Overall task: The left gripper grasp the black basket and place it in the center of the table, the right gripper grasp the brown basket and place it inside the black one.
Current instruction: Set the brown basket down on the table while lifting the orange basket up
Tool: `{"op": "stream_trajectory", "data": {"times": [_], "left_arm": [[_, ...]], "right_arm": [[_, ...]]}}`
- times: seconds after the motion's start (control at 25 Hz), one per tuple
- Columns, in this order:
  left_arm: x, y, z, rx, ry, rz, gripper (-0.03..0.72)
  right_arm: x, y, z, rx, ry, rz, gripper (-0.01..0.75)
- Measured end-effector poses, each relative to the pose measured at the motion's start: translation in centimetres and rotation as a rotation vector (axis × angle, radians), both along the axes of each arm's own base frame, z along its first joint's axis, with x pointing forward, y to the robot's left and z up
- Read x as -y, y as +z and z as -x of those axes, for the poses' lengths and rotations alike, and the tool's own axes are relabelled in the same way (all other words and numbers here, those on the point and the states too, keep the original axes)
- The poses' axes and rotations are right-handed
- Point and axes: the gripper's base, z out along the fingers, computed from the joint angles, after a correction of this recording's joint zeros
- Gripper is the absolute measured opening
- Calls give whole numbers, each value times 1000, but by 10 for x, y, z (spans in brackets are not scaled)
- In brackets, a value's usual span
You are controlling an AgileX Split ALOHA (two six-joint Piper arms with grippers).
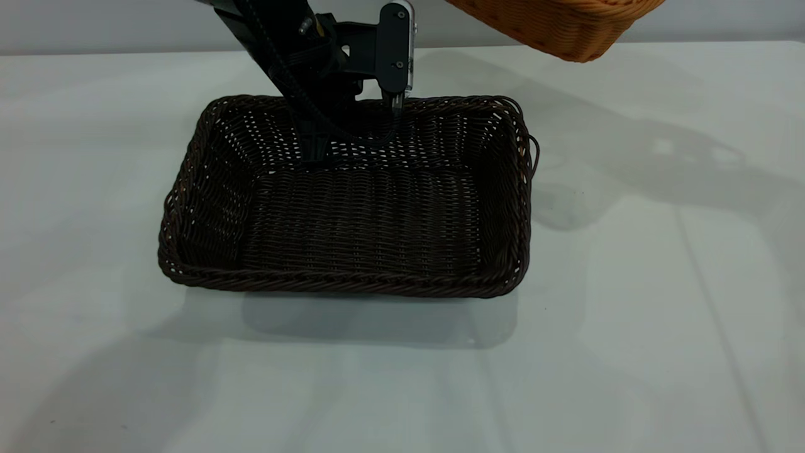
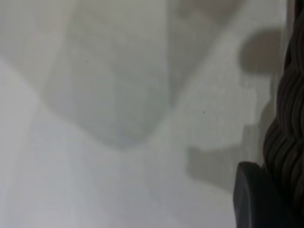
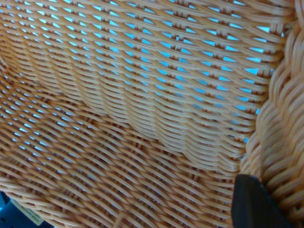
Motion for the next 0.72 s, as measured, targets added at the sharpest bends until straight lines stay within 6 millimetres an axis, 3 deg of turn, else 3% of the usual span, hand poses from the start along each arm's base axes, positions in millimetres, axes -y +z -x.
{"op": "stream_trajectory", "data": {"times": [0.12, 0.36, 0.52, 0.72], "left_arm": [[1, 0, 0, 3, 14, 9, 155], [9, 4, 2, 21, 26, 43, 342], [14, 43, 5, 46, 59, 85, 403], [6, 100, 15, 18, 81, 59, 409]], "right_arm": [[0, 0, 0, 4, 4, 2, 65], [1, 0, -2, 23, -11, 16, 67], [8, -1, -9, 63, -87, 46, 67], [22, 0, -12, 80, -151, 56, 68]]}}
